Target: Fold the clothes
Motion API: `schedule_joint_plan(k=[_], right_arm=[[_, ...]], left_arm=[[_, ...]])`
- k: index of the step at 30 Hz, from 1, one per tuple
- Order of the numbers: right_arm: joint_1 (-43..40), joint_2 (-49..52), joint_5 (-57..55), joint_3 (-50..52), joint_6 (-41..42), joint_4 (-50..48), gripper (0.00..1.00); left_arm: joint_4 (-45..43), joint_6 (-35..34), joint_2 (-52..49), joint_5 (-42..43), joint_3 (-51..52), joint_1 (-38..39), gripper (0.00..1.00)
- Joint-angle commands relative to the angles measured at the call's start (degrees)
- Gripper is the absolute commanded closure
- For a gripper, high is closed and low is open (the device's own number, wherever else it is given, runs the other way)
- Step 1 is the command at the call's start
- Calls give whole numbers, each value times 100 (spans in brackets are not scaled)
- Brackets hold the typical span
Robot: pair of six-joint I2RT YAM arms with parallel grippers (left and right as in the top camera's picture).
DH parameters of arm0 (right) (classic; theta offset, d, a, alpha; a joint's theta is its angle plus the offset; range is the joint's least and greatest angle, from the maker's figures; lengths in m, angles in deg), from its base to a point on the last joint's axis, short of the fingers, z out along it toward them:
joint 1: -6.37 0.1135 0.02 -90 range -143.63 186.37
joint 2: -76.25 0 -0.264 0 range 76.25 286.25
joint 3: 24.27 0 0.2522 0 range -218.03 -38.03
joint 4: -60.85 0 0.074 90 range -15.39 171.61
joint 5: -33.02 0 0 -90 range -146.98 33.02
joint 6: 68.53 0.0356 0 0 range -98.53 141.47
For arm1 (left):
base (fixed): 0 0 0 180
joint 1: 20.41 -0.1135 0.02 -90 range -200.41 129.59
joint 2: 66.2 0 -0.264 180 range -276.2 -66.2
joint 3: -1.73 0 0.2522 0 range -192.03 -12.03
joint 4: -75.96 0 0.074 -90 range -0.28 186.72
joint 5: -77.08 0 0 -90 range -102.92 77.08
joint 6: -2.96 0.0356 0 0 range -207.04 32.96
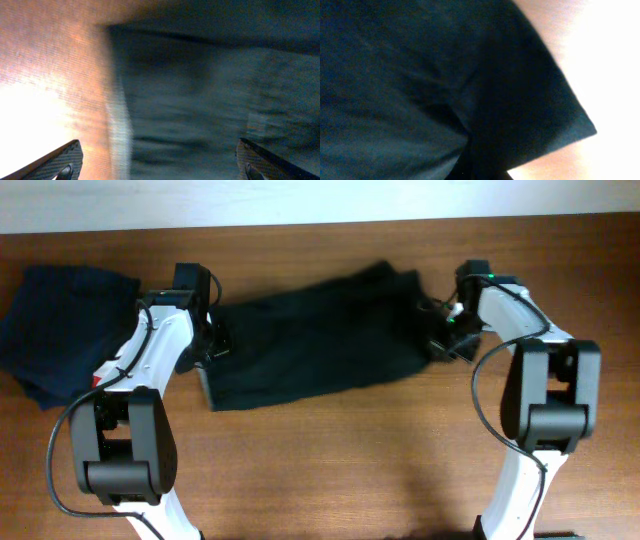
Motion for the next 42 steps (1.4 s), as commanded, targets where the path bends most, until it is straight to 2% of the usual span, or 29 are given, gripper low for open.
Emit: schedule_joint_plan(k=[1,6,10,11,12,13,16,19,21,22,28,30,32,34,37,42], right_arm=[[-461,-516,-2352,76,-26,804,96],[-643,-719,-2627,79,-409,1661,95],[-629,-734,-2629,76,-402,1930,75],[-640,-769,-2629,76,-382,1961,67],[-654,-824,-2629,72,-382,1978,28],[-664,-870,-2629,63,-385,1996,1],[-748,-1117,-2627,-109,-393,2124,1],[-791,-1436,-2570,-330,-448,2173,0],[-789,-1593,-2461,-402,-564,2140,2],[-789,-1659,-2433,-417,-564,2135,2],[-791,-1672,-2420,-413,-562,2166,5],[-789,-1672,-2409,-413,-562,2164,5],[-789,-1672,-2365,-413,-581,2164,5],[-789,-1672,-2177,-413,-798,2124,8],[-782,-1672,-1626,-413,-1300,1982,17],[-767,-1670,175,-398,-2594,1556,33]], left_arm=[[284,55,17,4,-109,22,3],[232,345,17,796,-109,24,2],[-446,1137,17,1862,-111,96,4],[-638,1318,17,2061,-111,136,7],[-909,1624,17,2312,-111,205,11],[-1054,1858,17,2446,-111,262,18],[-1379,2459,17,2507,-114,501,33],[-1482,2830,17,2483,-116,787,74],[-1484,3001,17,2409,-116,944,84],[-1486,3016,17,2114,-116,1078,89],[-1480,3185,17,476,-116,1740,95],[-1480,2922,17,-155,-116,1836,99],[-1510,2352,17,-872,-116,1858,99],[-1624,2271,24,-597,-129,1847,99],[-1722,2424,24,376,-144,1860,100],[-1853,2710,-68,990,-142,2028,100]])
